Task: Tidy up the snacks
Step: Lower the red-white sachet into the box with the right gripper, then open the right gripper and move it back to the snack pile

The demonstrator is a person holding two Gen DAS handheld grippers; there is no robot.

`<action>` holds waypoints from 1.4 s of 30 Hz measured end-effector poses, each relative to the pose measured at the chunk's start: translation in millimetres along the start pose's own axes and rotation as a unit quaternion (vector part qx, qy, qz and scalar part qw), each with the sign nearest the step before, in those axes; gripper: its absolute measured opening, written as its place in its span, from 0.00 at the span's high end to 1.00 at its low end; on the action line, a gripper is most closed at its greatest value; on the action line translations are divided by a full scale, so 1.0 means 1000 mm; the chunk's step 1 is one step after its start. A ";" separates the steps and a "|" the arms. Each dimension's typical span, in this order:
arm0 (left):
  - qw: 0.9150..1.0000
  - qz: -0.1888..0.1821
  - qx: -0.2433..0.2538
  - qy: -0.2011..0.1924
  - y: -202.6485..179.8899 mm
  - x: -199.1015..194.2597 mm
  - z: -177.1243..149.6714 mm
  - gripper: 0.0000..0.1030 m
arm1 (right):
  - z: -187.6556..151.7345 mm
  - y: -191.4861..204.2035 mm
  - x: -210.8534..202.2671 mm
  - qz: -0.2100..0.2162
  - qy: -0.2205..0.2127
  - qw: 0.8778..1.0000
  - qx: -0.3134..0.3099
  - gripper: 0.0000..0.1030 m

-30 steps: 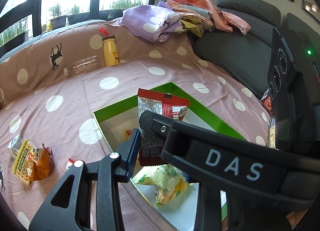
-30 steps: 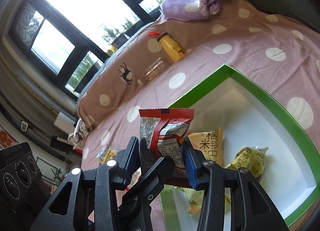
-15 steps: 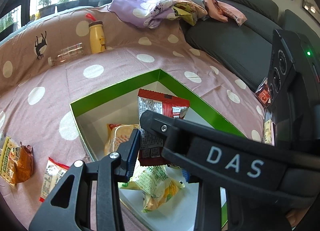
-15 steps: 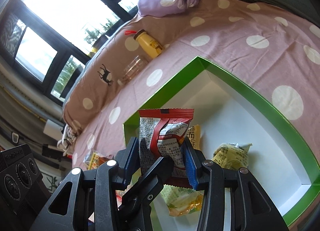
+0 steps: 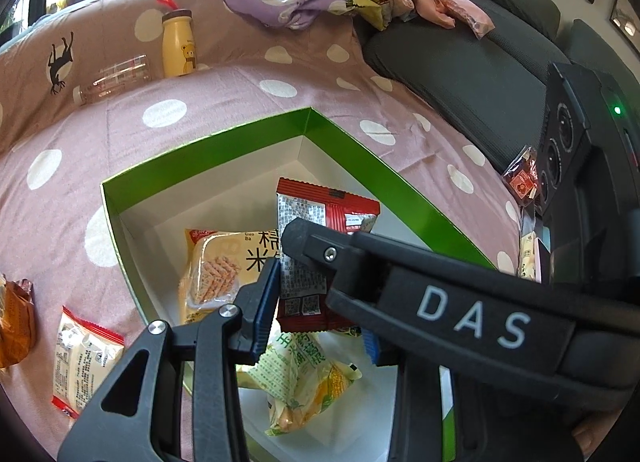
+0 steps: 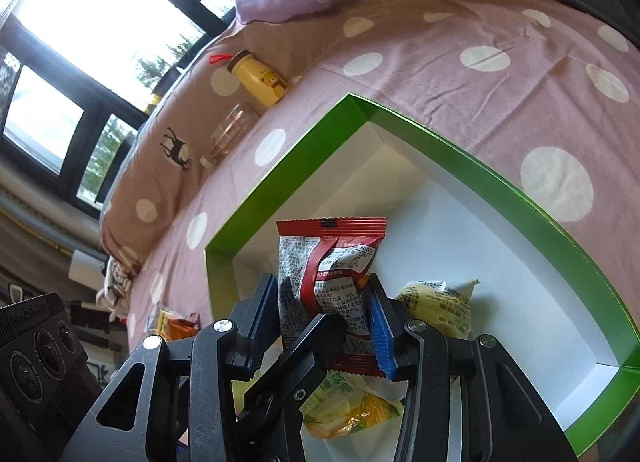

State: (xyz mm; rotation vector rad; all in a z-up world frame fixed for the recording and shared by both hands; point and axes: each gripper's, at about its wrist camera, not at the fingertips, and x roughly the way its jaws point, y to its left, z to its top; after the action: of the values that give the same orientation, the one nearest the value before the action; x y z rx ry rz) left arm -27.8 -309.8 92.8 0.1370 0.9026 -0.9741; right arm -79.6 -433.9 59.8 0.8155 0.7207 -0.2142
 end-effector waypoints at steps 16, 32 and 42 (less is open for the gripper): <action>0.999 -0.015 -0.034 0.019 0.004 0.007 -0.002 0.63 | 0.002 -0.003 0.002 -0.031 -0.002 0.999 0.015 0.54; 0.980 0.098 -0.142 -0.100 0.096 -0.138 -0.037 0.18 | -0.014 0.065 -0.028 -0.035 -0.067 0.994 -0.079 0.32; 0.924 0.204 -0.305 -0.106 0.210 -0.200 -0.110 0.16 | -0.053 0.144 0.010 0.022 -0.005 0.983 -0.180 0.31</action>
State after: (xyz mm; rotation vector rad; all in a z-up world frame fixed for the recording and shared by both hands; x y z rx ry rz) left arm 17.7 -3.5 106.2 -0.2974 0.8918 -0.2836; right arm -36.0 -296.1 113.5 0.4843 0.7059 -0.0442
